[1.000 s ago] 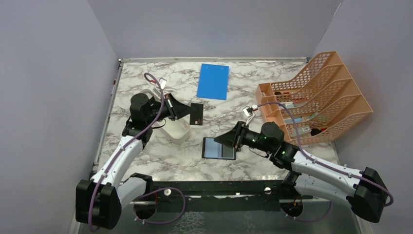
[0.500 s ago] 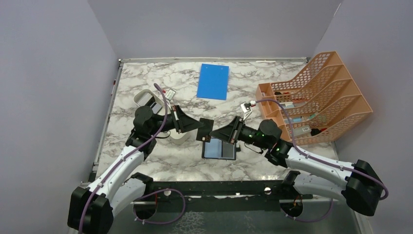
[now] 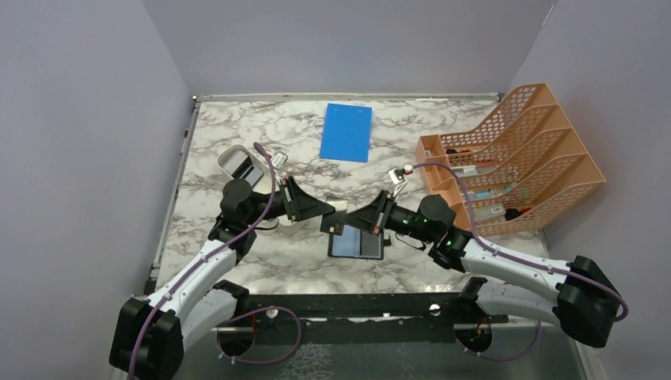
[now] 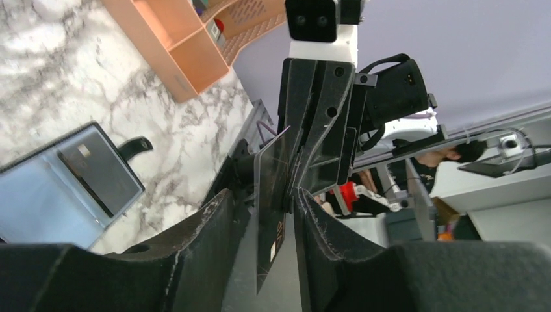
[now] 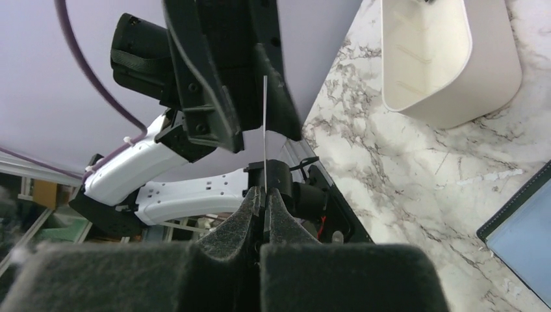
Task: Put the credit cards into the card holder
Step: Pick up the credit card from the storage box, then insert the credit card into the card holder.
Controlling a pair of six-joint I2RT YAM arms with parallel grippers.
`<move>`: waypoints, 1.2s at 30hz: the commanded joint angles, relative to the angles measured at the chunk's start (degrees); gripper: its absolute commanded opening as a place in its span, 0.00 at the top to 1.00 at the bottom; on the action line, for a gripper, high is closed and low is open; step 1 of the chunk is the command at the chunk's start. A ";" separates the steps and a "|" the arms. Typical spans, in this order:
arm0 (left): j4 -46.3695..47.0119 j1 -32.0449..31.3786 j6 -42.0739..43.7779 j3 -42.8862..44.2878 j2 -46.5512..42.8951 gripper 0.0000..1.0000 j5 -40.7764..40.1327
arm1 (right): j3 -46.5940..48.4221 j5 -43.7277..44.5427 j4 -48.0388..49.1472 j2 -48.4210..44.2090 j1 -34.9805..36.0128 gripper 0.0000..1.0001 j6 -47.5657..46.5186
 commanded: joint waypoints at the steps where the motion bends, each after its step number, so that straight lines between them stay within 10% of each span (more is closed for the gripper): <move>1: 1.75 -0.35 2.44 -1.96 -0.21 0.52 -1.23 | 0.77 0.24 -6.02 -2.57 -0.05 0.99 -4.75; 8: -3.77 -0.34 12.04 -2.27 2.41 0.30 -2.68 | 3.16 2.89 -27.00 -3.59 -0.14 0.99 -14.82; 13: -28.86 -0.63 29.59 3.91 0.49 0.29 -15.83 | 3.97 6.46 -35.75 -1.51 -0.35 0.99 -17.14; 24: -37.57 -5.10 35.85 6.70 5.62 0.65 -26.31 | 6.69 1.68 -40.48 9.22 -7.10 0.99 -18.99; 36: -37.53 -17.66 35.96 10.85 15.81 0.72 -36.34 | 5.29 -5.52 -33.36 18.43 -11.10 0.99 -16.99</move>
